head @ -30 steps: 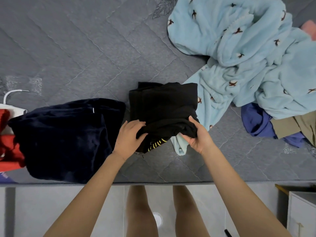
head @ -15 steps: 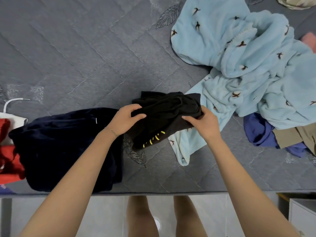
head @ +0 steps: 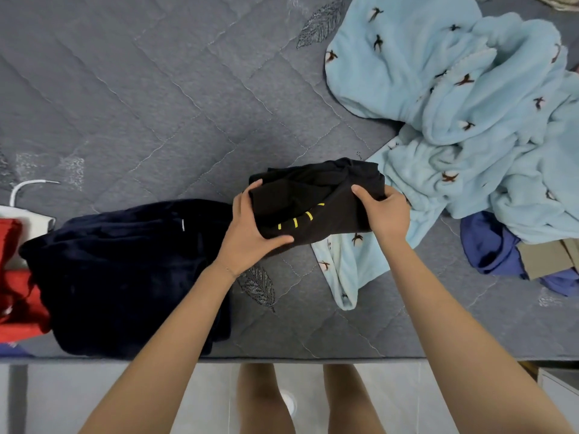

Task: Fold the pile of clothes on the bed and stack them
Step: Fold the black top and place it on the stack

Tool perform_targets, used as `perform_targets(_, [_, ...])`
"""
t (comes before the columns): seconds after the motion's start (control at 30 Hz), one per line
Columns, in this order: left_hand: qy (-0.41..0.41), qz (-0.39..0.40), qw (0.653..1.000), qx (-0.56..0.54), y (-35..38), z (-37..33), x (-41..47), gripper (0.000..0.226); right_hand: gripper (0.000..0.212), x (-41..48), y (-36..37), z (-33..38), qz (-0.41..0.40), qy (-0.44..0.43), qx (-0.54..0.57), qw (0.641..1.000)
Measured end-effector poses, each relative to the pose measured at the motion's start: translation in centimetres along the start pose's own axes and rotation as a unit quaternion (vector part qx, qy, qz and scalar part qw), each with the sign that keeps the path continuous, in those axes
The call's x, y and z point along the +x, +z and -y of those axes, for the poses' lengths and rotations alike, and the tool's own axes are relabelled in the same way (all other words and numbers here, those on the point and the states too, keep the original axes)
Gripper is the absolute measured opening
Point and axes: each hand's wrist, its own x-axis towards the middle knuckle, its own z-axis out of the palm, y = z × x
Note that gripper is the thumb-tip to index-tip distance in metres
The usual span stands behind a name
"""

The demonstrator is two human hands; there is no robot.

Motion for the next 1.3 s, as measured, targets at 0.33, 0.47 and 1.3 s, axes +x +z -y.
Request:
perform_targets(0.33, [-0.196, -0.178, 0.959, -0.105, 1.9, 1.5, 6.2, 0.061, 0.055, 2.2, 0.9, -0.6, -0.016, 0.016, -0.029, 0.999])
perform_targets(0.47, [-0.24, -0.169, 0.953, -0.081, 2.2, 2.3, 8.1, 0.06, 0.058, 3.4, 1.7, -0.8, 0.036, 0.088, 0.056, 0.994])
perform_targets(1.3, [-0.048, -0.12, 0.991, 0.047, -0.5, 1.4, 2.8, 0.039, 0.071, -1.8, 1.9, -1.1, 0.02, 0.186, 0.211, 0.96])
